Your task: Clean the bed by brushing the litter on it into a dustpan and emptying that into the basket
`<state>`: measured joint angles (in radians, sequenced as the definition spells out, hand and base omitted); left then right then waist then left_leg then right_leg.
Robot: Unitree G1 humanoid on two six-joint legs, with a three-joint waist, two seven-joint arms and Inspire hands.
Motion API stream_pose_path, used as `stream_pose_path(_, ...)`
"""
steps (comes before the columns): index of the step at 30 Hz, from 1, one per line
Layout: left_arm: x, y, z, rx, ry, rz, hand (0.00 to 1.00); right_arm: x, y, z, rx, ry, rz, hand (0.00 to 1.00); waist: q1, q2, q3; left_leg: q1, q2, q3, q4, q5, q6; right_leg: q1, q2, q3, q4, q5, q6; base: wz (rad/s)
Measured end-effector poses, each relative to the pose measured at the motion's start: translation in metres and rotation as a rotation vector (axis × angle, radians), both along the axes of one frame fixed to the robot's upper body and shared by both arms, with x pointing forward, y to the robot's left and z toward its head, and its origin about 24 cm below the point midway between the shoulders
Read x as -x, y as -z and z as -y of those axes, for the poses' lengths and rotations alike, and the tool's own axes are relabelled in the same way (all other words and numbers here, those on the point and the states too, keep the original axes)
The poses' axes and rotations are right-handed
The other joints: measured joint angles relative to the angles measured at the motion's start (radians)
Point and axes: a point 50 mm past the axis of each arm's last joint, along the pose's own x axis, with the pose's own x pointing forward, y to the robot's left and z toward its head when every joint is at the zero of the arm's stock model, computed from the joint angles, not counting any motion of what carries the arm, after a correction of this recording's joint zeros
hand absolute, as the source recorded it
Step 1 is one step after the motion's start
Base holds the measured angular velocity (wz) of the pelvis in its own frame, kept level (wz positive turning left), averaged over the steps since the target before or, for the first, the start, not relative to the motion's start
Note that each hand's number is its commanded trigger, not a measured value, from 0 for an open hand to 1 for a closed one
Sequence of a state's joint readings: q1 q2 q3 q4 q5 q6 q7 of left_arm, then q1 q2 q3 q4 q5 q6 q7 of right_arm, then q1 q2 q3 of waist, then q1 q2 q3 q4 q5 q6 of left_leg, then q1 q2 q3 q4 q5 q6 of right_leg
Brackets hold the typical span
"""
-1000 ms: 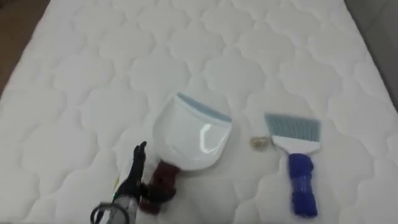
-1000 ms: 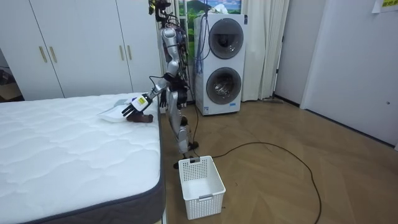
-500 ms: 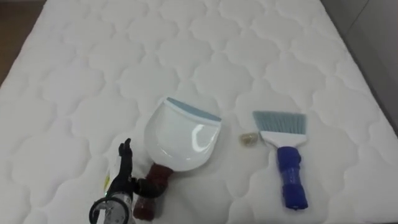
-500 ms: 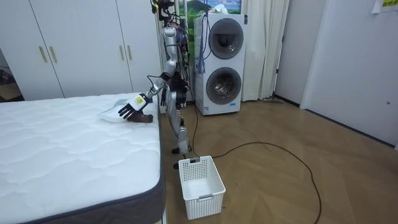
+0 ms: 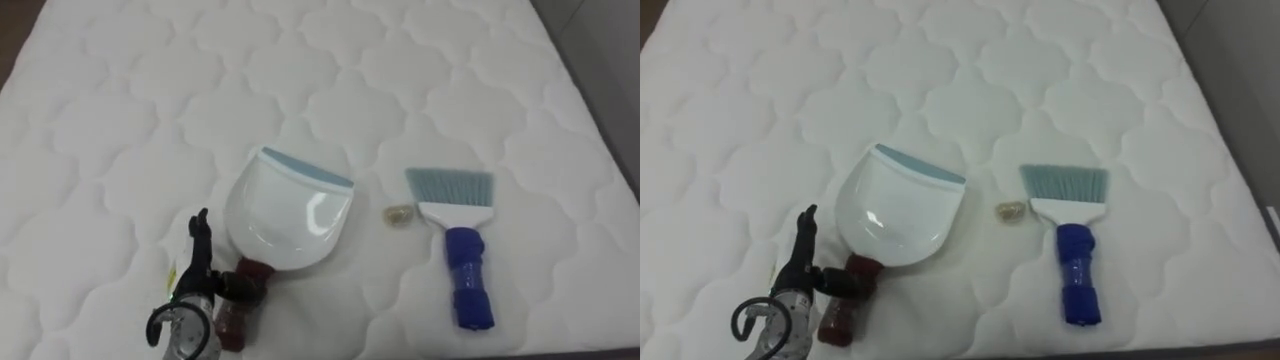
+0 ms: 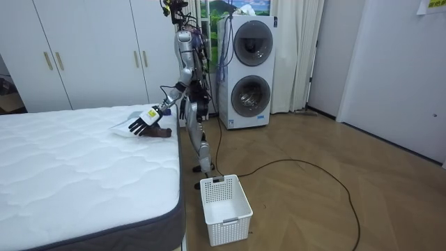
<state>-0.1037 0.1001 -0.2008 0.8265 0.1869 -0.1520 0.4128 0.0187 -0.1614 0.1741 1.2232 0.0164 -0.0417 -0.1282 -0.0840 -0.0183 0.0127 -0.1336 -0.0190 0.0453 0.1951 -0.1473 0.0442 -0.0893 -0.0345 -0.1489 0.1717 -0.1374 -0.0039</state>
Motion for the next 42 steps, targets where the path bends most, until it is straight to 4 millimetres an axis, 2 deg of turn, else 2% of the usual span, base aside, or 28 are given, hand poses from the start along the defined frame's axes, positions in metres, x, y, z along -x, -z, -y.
stream_pose_path(7, 0.009, 0.01, -0.004, -0.014, -0.01, -0.063, 0.0, -0.002, 0.0, 0.0, 0.006, 0.002, 0.007, 0.0, 0.002, 0.002, 0.0011, 0.0, 0.004, 0.008, 0.002, -0.003, -0.001, -0.004, 0.002, -0.003, 0.003, 0.0, -0.002, -0.03)
stream_pose_path(17, 0.006, 0.015, -0.002, 0.005, -0.045, -0.098, 0.0, -0.007, 0.0, -0.002, 0.019, -0.017, 0.003, 0.0, -0.008, 0.0, 0.0023, -0.013, 0.004, 0.005, 0.002, -0.003, -0.001, -0.017, 0.002, -0.003, 0.003, 0.0, -0.002, 0.0)
stream_pose_path(22, 0.011, 0.025, -0.002, 0.011, -0.067, -0.169, 0.0, -0.014, -0.001, -0.005, 0.021, -0.045, 0.012, 0.0, -0.02, -0.003, 0.0079, -0.02, 0.004, 0.004, 0.0, -0.003, -0.001, -0.024, 0.002, -0.005, 0.004, 0.0, -0.002, 0.0)
stream_pose_path(27, 0.008, 0.026, 0.004, 0.036, -0.077, -0.179, 0.0, -0.014, -0.001, -0.005, 0.035, -0.05, 0.0, 0.0, -0.022, -0.004, 0.0099, -0.032, 0.005, 0.004, 0.003, -0.003, -0.001, -0.035, 0.0, -0.024, 0.007, 0.0, -0.003, 0.01)
stream_pose_path(35, 0.005, 0.026, 0.005, 0.062, -0.104, -0.19, 0.0, -0.017, -0.001, -0.006, 0.034, -0.053, 0.002, 0.0, -0.022, -0.005, 0.0106, -0.035, 0.007, 0.021, 0.003, -0.003, -0.001, -0.047, -0.004, -0.032, 0.016, 0.0, -0.003, -0.04)
stream_pose_path(37, 0.004, 0.026, 0.006, 0.061, -0.102, -0.197, 0.54, -0.018, -0.001, -0.006, 0.037, -0.047, -0.001, 0.0, -0.023, -0.006, 0.0106, -0.036, 0.007, 0.026, 0.003, -0.003, -0.001, -0.049, -0.004, -0.031, 0.017, 0.0, -0.003, -0.05)
stream_pose_path(38, 0.004, 0.026, 0.006, 0.06, -0.103, -0.199, 0.73, -0.018, -0.001, -0.007, 0.038, -0.047, 0.001, 0.0, -0.024, -0.006, 0.0106, -0.037, 0.007, 0.027, 0.002, -0.003, -0.001, -0.05, -0.004, -0.031, 0.017, 0.0, -0.003, 0.0)
stream_pose_path(39, 0.003, 0.025, 0.007, 0.057, -0.097, -0.2, 1.0, -0.02, -0.002, -0.007, 0.039, -0.048, 0.005, 0.0, -0.025, -0.006, 0.0105, -0.04, 0.007, 0.028, 0.003, -0.003, -0.001, -0.054, -0.004, -0.031, 0.018, 0.0, -0.003, 0.0)
stream_pose_path(42, 0.0, 0.023, 0.003, 0.037, -0.112, -0.188, 1.0, -0.022, -0.002, -0.007, 0.046, -0.047, 0.011, 0.0, -0.024, -0.006, 0.0101, -0.055, 0.008, 0.033, 0.006, -0.002, 0.0, -0.07, -0.005, -0.03, 0.022, 0.0, -0.003, -0.01)
